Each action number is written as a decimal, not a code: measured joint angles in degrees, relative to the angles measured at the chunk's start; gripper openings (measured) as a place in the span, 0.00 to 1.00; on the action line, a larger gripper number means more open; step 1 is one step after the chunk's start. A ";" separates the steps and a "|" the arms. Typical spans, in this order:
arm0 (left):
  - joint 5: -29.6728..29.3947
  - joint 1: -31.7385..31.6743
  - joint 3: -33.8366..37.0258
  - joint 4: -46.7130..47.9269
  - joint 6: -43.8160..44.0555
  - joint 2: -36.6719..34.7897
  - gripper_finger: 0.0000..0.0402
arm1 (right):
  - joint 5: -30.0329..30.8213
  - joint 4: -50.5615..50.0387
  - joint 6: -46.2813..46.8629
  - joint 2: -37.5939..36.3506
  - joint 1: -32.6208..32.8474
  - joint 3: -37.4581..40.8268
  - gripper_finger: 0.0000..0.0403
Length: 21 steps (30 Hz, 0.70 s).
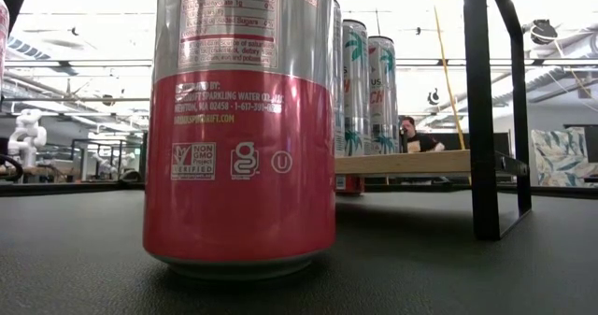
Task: Place canned beverage on shelf
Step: Put the top white and pink soda can aligned with the other white and pink soda can
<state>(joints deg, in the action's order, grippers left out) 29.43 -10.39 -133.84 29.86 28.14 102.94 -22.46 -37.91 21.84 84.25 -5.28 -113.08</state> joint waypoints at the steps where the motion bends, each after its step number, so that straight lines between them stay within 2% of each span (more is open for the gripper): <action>1: 0.00 0.00 0.00 0.14 0.00 -0.02 0.72 | 0.10 0.02 -0.06 0.00 0.00 0.00 0.66; 5: -0.38 0.01 0.00 0.14 -0.02 -0.02 0.77 | 0.07 0.02 -0.27 0.02 0.00 0.00 0.66; 12: -3.95 -0.09 -0.11 -0.34 -0.02 -0.02 0.96 | 1.68 -0.93 -0.27 0.13 0.00 0.15 0.67; 21: -5.94 -2.00 -0.09 0.31 1.49 -2.15 0.97 | 7.46 -3.37 -1.91 -1.39 0.00 0.17 0.67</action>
<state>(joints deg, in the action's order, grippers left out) 23.49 -12.39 -133.93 30.16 29.63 100.79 -15.00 -41.28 19.93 82.85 -5.28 -112.90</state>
